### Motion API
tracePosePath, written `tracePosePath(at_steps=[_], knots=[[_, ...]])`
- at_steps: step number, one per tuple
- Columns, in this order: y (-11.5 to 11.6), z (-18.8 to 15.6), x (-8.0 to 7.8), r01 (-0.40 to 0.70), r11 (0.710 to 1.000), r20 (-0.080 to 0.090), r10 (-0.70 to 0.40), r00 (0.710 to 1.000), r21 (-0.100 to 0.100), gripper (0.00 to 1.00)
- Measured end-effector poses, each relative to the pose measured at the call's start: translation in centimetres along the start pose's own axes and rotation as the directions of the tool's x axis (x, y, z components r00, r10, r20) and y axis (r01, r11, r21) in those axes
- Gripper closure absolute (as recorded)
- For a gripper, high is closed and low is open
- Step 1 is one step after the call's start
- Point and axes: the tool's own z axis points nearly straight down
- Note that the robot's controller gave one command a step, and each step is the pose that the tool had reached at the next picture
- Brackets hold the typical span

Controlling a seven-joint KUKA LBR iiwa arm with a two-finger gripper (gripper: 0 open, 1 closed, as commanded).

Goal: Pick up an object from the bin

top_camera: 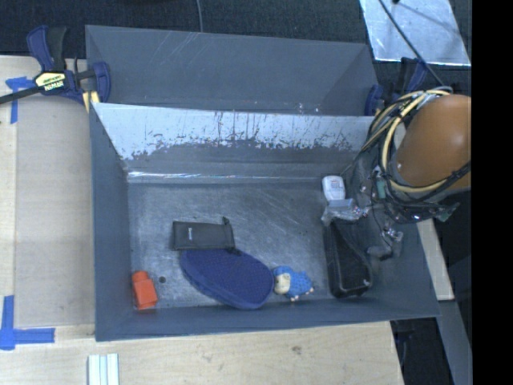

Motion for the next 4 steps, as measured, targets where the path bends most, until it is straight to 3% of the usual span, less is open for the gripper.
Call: tracePosePath(at_steps=[1, 2, 3, 4], knots=[[2.0, 2.4, 0.3, 0.34, 0.94, 0.018, -0.34, 0.94, 0.006, 0.0], [1.9, 2.3, 0.0, 0.338, 0.941, 0.025, -0.339, 0.941, 0.013, 1.0], [3.9, -3.0, 0.4, 0.335, 0.942, 0.005, -0.335, 0.942, 0.022, 1.0], [4.3, -13.1, 0.1, 0.322, 0.947, -0.003, -0.322, 0.947, 0.002, 1.0]])
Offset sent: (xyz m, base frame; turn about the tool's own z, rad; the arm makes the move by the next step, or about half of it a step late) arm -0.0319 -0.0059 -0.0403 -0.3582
